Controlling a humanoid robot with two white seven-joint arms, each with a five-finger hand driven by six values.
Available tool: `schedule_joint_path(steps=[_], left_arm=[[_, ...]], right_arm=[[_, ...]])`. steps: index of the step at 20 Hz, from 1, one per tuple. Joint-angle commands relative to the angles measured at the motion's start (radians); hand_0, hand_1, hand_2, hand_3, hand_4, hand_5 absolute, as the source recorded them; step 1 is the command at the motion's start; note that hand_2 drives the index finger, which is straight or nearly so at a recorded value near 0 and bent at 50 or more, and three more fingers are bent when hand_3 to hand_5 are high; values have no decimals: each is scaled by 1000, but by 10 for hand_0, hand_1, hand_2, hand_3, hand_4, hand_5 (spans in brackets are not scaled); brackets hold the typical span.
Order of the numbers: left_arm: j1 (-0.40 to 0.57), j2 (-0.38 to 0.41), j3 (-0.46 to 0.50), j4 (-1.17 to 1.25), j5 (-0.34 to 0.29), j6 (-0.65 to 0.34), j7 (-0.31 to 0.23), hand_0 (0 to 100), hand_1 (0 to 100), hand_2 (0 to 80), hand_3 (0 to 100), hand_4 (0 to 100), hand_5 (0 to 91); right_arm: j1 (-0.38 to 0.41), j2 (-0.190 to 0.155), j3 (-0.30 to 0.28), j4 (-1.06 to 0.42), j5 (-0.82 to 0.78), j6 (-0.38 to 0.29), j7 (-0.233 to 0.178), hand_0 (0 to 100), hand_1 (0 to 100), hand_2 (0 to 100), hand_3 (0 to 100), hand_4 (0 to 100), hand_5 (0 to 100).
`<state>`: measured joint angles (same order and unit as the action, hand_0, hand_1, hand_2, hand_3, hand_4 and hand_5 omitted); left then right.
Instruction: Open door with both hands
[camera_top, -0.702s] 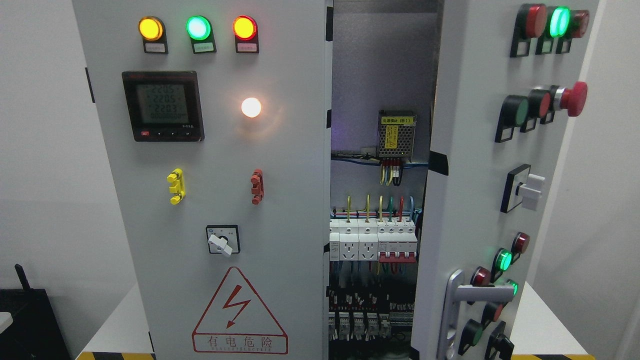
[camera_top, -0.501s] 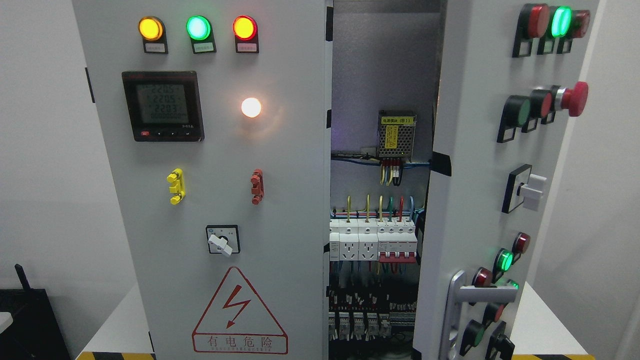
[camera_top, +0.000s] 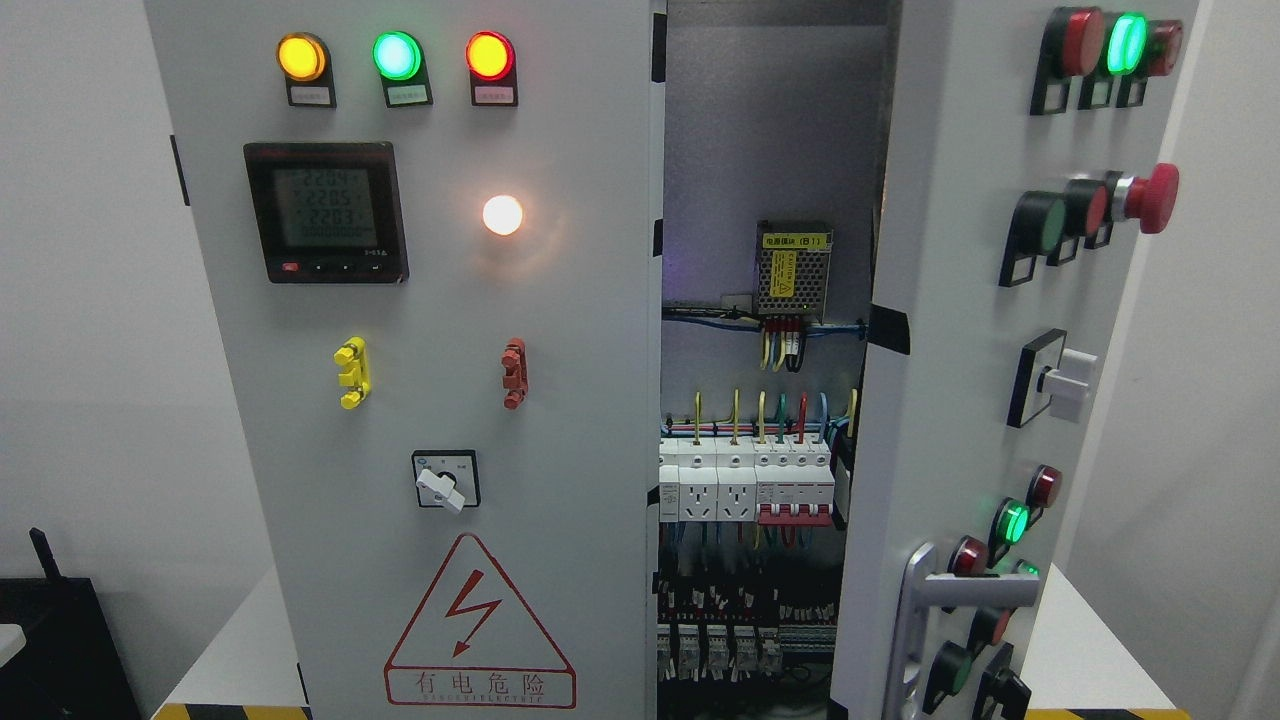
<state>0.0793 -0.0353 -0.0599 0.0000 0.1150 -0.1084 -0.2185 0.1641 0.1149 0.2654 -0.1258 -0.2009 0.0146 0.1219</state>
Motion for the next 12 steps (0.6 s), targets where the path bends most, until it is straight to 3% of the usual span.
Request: schedule_joint_path(steps=[1,7,10,12], left_arm=[[0,0,0,-5,0,0,1,120,389,0,0,0,0],[39,12,-14,-47,3,0,-2,120,389,0,0,0,0],[228,105,37,-483,40,-34,-12,120,389,0,0,0,0],[408,156,141,-845,176,-36,-16,120,389,0,0,0,0]], right_arm=[[0,0,0,0,0,-1,-1,120,389,0,0,0,0],[0,-1,0,0,0,1,-1,120,389,0,0,0,0],[0,-1,0,0,0,1,1,120,389,0,0,0,0],[0,-1,0,0,0,-1,-1,120,389,0,0,0,0]])
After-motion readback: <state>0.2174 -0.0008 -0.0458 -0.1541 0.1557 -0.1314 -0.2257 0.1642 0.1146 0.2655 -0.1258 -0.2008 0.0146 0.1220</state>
